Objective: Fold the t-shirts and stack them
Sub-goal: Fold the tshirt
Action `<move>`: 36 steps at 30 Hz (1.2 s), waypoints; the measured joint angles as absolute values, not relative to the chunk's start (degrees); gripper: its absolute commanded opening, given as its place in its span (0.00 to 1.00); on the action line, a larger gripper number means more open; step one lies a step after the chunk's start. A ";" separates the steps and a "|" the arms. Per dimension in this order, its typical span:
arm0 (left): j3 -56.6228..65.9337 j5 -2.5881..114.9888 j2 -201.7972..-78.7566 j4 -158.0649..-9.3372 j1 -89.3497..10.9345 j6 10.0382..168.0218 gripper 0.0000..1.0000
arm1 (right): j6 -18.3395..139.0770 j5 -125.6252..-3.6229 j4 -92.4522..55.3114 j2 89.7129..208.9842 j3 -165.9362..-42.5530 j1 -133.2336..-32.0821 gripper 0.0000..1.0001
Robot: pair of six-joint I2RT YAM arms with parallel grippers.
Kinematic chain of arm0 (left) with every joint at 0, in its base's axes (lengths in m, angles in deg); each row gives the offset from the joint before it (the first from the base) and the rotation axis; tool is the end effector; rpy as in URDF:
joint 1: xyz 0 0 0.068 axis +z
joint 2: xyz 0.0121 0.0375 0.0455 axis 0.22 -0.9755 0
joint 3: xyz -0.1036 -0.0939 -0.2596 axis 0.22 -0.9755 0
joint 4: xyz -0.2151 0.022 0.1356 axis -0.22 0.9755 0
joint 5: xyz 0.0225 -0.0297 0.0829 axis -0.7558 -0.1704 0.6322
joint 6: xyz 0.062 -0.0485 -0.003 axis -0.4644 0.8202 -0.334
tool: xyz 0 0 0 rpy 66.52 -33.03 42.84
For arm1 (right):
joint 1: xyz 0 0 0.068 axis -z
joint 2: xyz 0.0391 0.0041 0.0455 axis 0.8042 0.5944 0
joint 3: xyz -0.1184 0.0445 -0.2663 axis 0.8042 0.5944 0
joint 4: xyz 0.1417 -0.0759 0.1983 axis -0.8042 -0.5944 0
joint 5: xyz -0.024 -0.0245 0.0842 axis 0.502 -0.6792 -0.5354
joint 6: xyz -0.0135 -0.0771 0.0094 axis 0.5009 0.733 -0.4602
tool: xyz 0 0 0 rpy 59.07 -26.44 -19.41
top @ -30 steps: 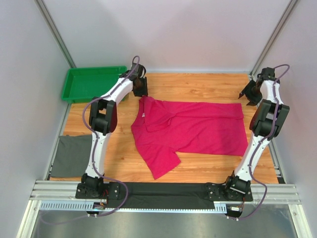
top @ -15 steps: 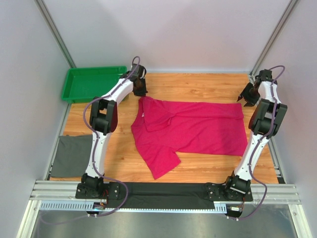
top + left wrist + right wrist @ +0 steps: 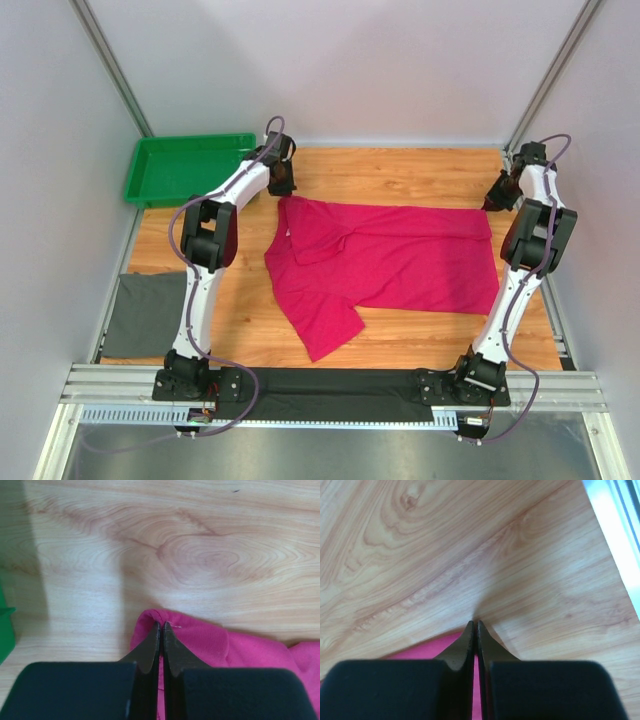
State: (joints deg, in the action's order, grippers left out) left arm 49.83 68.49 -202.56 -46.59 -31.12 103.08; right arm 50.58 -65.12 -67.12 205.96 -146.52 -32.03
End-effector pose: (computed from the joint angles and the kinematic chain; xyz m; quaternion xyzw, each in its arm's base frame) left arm 0.5297 -0.1713 0.1636 -0.0705 0.9515 -0.0804 0.2884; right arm 0.4940 -0.1842 0.1506 0.3079 0.9312 0.0619 0.1852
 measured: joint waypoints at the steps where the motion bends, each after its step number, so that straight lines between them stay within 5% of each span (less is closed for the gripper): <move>1: 49.10 69.06 -202.19 -46.79 -31.12 103.17 0.00 | 50.17 -64.27 -66.97 205.96 -146.52 -32.03 0.00; 14: 39.66 77.32 -195.13 -53.35 -31.67 104.52 0.00 | 46.47 -55.40 -63.93 203.92 -143.28 -32.47 0.00; 16: 41.06 77.04 -195.28 -53.43 -31.69 104.02 0.10 | 46.47 -55.62 -63.82 203.92 -143.24 -32.47 0.00; 17: 42.07 76.82 -195.54 -53.33 -31.69 103.67 0.29 | 46.47 -55.81 -63.80 203.92 -143.30 -32.47 0.01; 22: 48.23 78.26 -196.29 -52.56 -31.91 100.91 0.61 | 46.32 -55.33 -67.60 205.45 -147.83 -32.47 0.46; 25: 49.17 80.73 -195.74 -51.97 -32.37 98.88 0.63 | 46.45 -52.84 -71.16 205.74 -151.39 -32.47 0.56; 30: 41.30 84.21 -187.46 -49.52 -35.43 95.17 0.60 | 46.06 -47.57 -75.99 198.87 -147.55 -32.32 0.63; 36: 18.07 79.25 -163.30 -48.56 -40.70 95.80 0.57 | 43.30 -51.25 -76.69 178.35 -125.88 -32.06 0.63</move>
State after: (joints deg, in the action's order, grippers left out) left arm 18.07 79.25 -163.30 -48.56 -40.70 95.80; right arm 43.30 -51.25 -76.69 178.35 -125.88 -32.06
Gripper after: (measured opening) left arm 0.578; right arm 0.637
